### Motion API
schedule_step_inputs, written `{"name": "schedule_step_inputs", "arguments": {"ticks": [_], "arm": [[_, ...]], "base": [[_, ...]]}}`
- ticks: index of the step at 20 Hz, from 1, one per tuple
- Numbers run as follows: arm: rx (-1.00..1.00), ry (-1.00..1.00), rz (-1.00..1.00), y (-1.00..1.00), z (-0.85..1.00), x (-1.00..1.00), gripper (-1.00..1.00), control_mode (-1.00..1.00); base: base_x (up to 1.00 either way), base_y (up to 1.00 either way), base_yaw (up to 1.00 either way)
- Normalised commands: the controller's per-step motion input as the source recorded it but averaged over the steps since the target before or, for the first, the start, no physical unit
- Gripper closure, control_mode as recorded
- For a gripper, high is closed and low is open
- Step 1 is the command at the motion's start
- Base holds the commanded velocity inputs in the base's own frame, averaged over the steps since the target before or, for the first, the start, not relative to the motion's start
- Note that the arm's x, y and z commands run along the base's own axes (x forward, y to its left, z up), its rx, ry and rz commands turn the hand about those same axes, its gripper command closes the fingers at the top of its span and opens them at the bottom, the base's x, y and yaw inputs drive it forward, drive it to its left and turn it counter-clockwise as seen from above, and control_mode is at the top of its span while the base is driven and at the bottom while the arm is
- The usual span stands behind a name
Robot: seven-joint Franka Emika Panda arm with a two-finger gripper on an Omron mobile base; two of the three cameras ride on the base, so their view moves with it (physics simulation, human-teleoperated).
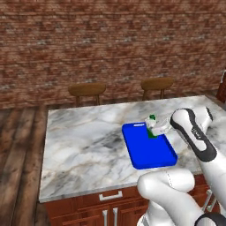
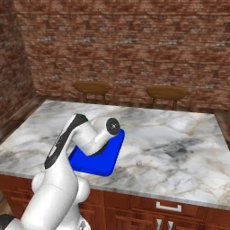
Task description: Take out the milk from the fridge and place it on the tray on the counter. Then take the sugar cube near the tray and place it in the tray.
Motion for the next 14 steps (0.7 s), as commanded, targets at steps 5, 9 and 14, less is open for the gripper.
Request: {"name": "schedule_step_inputs", "arguments": {"ticks": [5, 9, 14], "arm": [[0.08, -0.12, 0.21, 0.0, -0.4, 0.35, 1.0, -1.0], [0.04, -0.15, 0.18, 0.0, -0.39, 0.45, 1.0, -1.0], [0.05, -0.2, 0.16, 0.0, -0.32, 0.36, 1.0, -1.0]], "base": [[0.0, 0.0, 0.0], [0.0, 0.0, 0.0], [0.0, 0.0, 0.0]]}}
